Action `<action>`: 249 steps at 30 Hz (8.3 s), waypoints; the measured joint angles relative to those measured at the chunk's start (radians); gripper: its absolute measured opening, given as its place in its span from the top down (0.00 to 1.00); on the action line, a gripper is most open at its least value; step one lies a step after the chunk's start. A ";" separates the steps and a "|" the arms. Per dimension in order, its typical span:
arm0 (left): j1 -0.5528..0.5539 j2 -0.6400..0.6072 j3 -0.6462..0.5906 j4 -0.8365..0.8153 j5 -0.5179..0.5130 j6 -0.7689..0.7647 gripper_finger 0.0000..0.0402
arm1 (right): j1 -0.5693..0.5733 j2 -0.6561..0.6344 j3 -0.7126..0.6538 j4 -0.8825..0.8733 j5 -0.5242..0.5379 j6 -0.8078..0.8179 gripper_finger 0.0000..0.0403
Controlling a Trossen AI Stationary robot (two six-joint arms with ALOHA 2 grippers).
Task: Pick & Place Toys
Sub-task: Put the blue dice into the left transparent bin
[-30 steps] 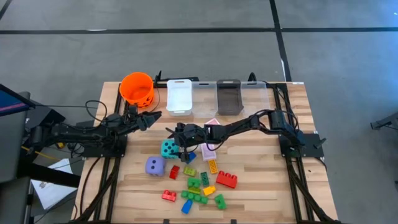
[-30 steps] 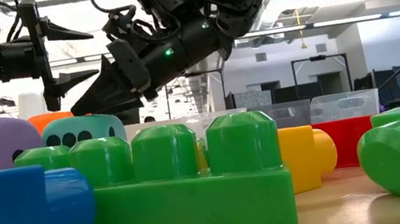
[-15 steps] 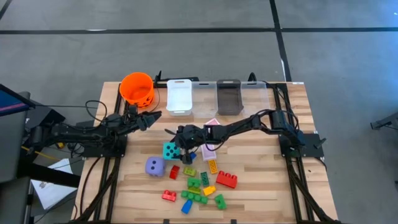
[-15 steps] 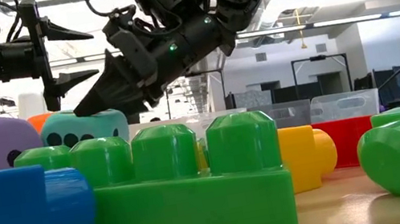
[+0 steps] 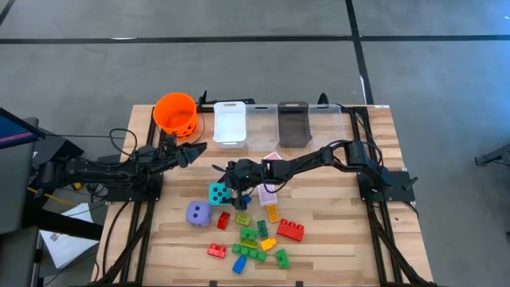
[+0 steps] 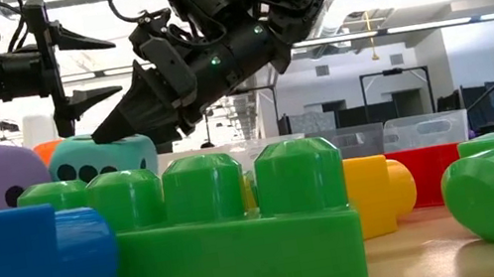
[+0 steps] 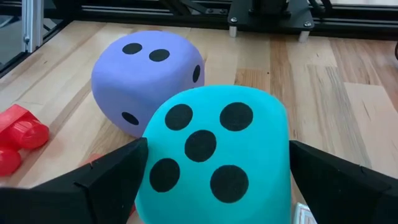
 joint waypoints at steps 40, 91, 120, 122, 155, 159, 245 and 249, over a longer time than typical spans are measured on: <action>0.000 0.000 0.000 0.000 -0.004 0.000 0.26 | -0.019 -0.024 0.002 -0.071 -0.045 -0.021 0.01; 0.000 0.000 0.000 -0.116 -0.005 0.000 0.26 | 0.063 -0.063 0.003 -0.076 0.243 0.206 0.01; 0.000 0.000 0.000 -0.129 -0.001 0.035 0.26 | 0.079 -0.054 0.004 -0.101 0.307 0.179 0.01; 0.000 0.000 0.000 -0.129 -0.001 0.035 0.26 | 0.079 -0.054 0.004 -0.101 0.317 0.179 0.01; 0.000 0.000 0.000 -0.128 -0.004 0.035 0.26 | 0.078 -0.052 0.003 -0.098 0.322 0.211 0.01; 0.000 0.000 0.000 -0.128 -0.004 0.035 0.26 | 0.078 -0.052 0.003 -0.097 0.322 0.207 0.01; 0.004 -0.152 0.000 -0.217 0.264 0.201 0.26 | 0.028 -0.307 0.323 -1.067 0.855 0.488 0.25; 0.008 -0.154 0.000 -0.219 0.262 0.208 0.26 | -0.012 -0.331 0.323 -1.173 0.961 0.549 0.25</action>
